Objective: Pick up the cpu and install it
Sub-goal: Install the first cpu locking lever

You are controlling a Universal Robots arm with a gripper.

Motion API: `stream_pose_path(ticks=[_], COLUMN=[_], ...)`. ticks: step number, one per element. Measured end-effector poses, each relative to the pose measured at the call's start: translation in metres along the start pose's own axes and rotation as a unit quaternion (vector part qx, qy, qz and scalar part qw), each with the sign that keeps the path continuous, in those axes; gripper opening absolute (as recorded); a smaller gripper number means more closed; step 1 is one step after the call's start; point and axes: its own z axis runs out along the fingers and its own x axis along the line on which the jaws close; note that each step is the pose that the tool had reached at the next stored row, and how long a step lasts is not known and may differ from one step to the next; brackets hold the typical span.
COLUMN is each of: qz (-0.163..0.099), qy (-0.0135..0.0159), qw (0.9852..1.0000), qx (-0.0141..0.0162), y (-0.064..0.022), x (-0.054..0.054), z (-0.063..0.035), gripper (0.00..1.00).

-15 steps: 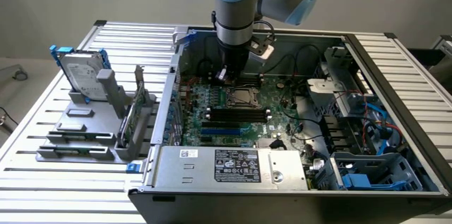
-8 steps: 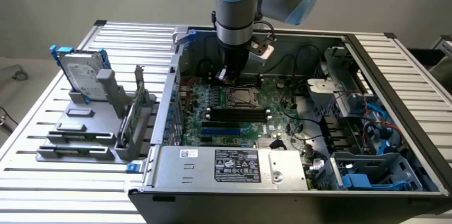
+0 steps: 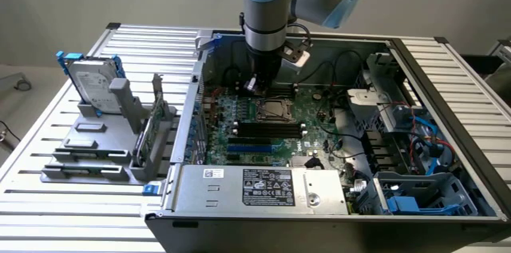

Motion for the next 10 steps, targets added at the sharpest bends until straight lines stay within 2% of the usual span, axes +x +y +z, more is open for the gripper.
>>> stream_pose_path(ticks=[10], qz=[0.000], qy=[0.0001], qw=[1.0000], qx=[0.0000], y=[0.0024], x=[0.0015], z=[0.0008], gripper=[0.11])
